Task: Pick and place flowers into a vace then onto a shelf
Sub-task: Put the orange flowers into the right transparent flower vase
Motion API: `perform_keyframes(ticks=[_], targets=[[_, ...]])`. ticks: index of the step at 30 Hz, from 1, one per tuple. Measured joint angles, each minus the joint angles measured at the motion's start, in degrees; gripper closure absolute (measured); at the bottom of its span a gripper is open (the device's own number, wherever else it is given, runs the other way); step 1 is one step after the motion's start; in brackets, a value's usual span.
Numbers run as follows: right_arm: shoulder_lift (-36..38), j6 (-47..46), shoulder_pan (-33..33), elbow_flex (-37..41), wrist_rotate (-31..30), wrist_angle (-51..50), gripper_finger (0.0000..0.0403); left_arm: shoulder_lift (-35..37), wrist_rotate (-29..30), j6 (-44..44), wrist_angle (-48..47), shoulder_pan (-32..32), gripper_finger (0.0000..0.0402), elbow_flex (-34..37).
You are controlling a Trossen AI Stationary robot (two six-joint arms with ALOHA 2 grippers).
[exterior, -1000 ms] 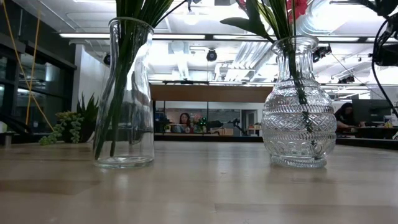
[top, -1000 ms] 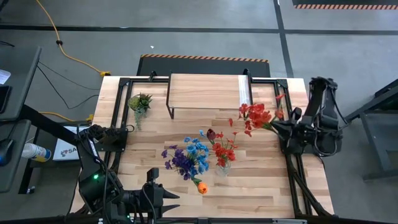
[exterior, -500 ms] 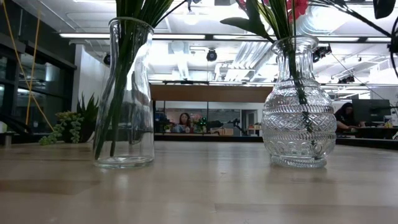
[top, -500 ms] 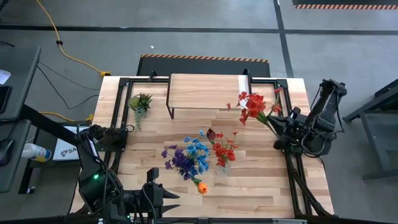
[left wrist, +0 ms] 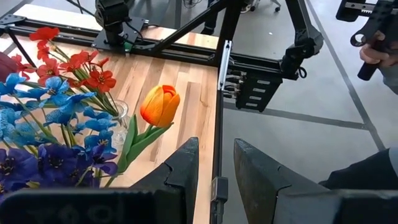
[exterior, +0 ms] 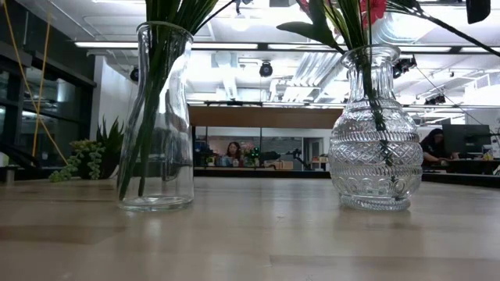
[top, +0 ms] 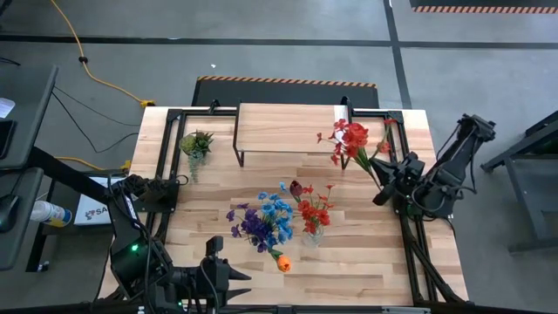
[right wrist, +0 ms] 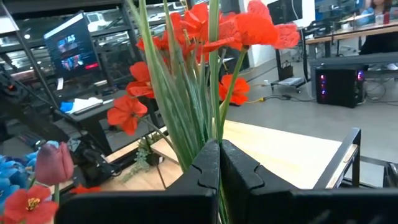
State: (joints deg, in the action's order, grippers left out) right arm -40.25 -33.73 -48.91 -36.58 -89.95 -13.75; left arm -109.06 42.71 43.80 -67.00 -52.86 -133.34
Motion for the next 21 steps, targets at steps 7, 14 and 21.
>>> perform_keyframes(ticks=[7,14,21], targets=[[0.77,4.36,0.24,0.00,0.16,1.45,0.0403,0.00,-1.43,-0.51,-0.51,0.00,0.0268,0.00],[6.67,9.64,0.24,0.00,1.97,-0.78,0.0403,0.00,-2.63,-0.62,-0.52,0.00,0.0268,0.00],[12.24,9.73,0.24,-0.07,1.99,-6.22,0.0403,0.00,-2.71,-0.66,-0.46,0.00,0.0268,0.00]])
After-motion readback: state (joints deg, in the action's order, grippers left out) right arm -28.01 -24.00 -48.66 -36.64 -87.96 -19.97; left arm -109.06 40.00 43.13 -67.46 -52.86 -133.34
